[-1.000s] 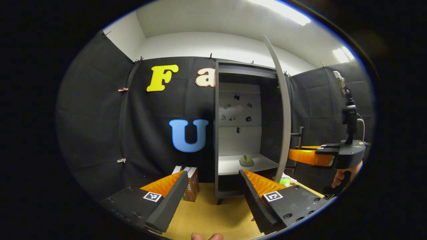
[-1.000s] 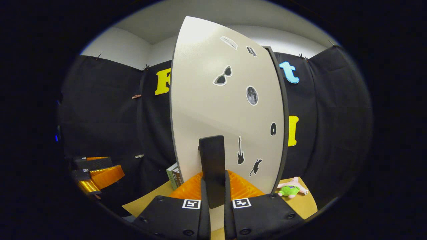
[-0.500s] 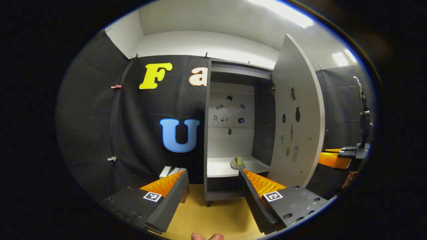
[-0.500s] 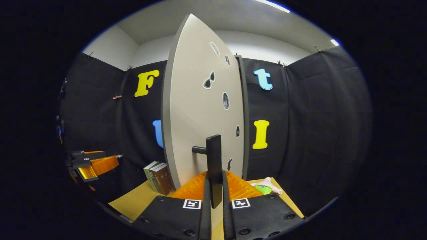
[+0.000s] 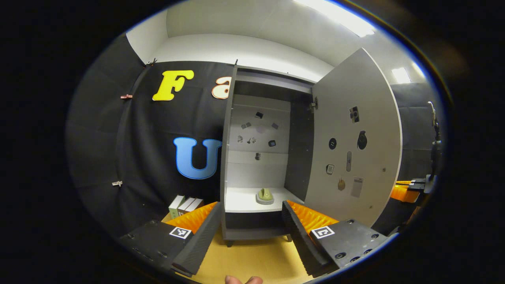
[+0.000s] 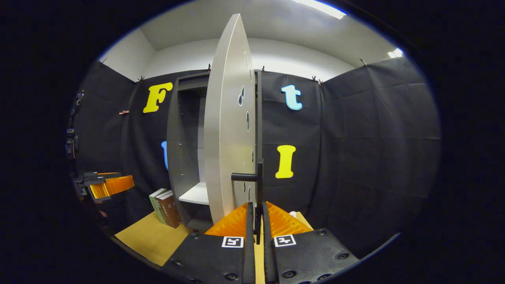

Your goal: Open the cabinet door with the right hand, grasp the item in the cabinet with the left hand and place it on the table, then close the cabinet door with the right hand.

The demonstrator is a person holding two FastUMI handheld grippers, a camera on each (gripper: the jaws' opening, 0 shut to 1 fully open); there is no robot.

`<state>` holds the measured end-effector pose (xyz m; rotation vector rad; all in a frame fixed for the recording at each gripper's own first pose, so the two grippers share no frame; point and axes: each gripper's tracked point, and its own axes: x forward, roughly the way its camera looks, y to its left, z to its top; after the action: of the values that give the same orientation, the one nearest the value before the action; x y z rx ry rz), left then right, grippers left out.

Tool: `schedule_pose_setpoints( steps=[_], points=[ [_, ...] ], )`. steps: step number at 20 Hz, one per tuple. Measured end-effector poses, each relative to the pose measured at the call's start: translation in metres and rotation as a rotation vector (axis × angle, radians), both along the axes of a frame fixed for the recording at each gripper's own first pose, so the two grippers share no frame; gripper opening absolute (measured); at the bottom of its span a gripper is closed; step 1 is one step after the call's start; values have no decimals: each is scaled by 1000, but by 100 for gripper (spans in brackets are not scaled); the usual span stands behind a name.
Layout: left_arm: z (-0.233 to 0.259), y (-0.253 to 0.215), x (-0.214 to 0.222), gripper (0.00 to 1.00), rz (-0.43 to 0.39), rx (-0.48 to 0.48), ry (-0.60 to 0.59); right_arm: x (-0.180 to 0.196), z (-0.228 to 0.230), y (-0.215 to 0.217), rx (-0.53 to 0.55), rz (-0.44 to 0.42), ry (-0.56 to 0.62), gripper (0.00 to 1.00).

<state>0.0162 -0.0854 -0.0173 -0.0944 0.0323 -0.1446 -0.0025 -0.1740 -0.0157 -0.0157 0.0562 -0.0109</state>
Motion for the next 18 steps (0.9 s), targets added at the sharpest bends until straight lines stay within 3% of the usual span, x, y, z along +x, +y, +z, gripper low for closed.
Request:
schedule_pose_setpoints(
  steps=[1,2,3,4,5,13,15,16,17,18],
  points=[
    [2,0,2,95,13,1,-2,0,1,-8,4,-4,1,12],
    [3,-2,6,95,22,2,-7,-1,2,-14,6,-3,1,24],
    [4,-5,8,95,29,2,-8,1,1,-15,6,-3,-1,12],
    [5,-6,10,95,37,5,-8,-4,2,-24,4,-7,-4,24],
    [6,-7,13,95,42,10,-10,-6,4,-31,7,-10,-7,12],
    [21,-43,50,94,-10,27,-33,-29,18,-27,55,79,-60,13],
    [22,-54,66,94,-37,45,-28,-41,24,-42,47,63,-92,21],
    [20,-59,75,94,-51,45,-20,-46,25,-53,45,48,-109,35],
    [20,-65,85,94,-69,48,-11,-48,25,-70,41,1,-118,42],
    [20,-72,97,94,-98,59,2,-43,21,-88,37,-43,-116,61]
  ],
)
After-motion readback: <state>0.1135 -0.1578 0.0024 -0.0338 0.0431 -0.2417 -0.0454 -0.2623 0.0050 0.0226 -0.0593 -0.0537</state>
